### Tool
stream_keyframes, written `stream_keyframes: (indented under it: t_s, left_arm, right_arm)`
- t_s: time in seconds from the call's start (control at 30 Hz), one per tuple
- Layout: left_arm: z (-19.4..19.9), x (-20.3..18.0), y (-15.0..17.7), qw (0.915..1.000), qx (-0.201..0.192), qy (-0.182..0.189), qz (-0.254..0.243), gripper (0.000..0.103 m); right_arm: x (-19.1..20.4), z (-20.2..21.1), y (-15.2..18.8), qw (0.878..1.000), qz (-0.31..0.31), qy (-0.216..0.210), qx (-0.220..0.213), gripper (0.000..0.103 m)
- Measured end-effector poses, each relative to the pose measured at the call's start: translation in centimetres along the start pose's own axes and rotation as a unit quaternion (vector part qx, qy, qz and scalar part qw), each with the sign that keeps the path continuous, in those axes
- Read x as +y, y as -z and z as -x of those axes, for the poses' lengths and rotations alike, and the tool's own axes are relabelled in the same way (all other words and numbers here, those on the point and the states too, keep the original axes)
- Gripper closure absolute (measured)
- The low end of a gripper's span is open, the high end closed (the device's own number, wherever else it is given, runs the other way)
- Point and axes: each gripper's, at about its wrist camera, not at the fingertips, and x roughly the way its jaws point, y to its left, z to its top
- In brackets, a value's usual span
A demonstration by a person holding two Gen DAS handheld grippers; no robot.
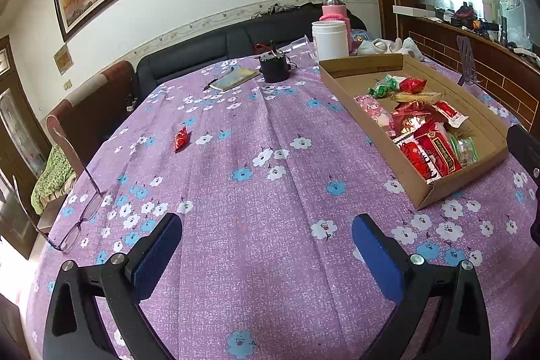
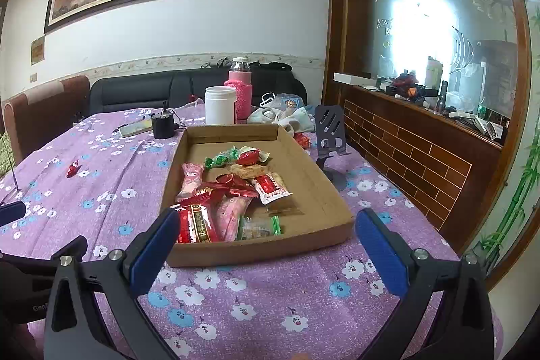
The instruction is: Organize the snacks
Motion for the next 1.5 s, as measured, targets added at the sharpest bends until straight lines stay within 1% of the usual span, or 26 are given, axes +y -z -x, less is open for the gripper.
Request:
stream_keyframes:
  t_s: [0.17, 0.4, 1.13, 1.5]
  left_arm:
    - [-0.15, 0.16, 0.00, 0.9999, 0.005, 0.009, 0.004, 0.001]
    - [-0.20, 0.24, -0.02, 0.9999, 0.007, 0.012, 0.006, 0.001]
    - [0.21, 0.26, -0.04, 0.9997, 0.002, 0.022, 0.007, 0.001]
    - [0.32, 0.26, -0.03, 0.9999, 0.000, 0.015, 0.008, 0.001]
  right_arm:
    - [0.02, 0.06, -0.04, 1.000, -0.001, -0.001, -0.001, 0.000]
    - [0.06, 0.05, -0.04, 1.000, 0.001, 0.000, -0.001, 0.000]
    - [0.10, 0.26, -0.18, 1.000, 0.004, 0.003, -0.001, 0.000]
    - [0.09, 0.21, -0.20, 1.000, 0.004, 0.003, -0.002, 0.000]
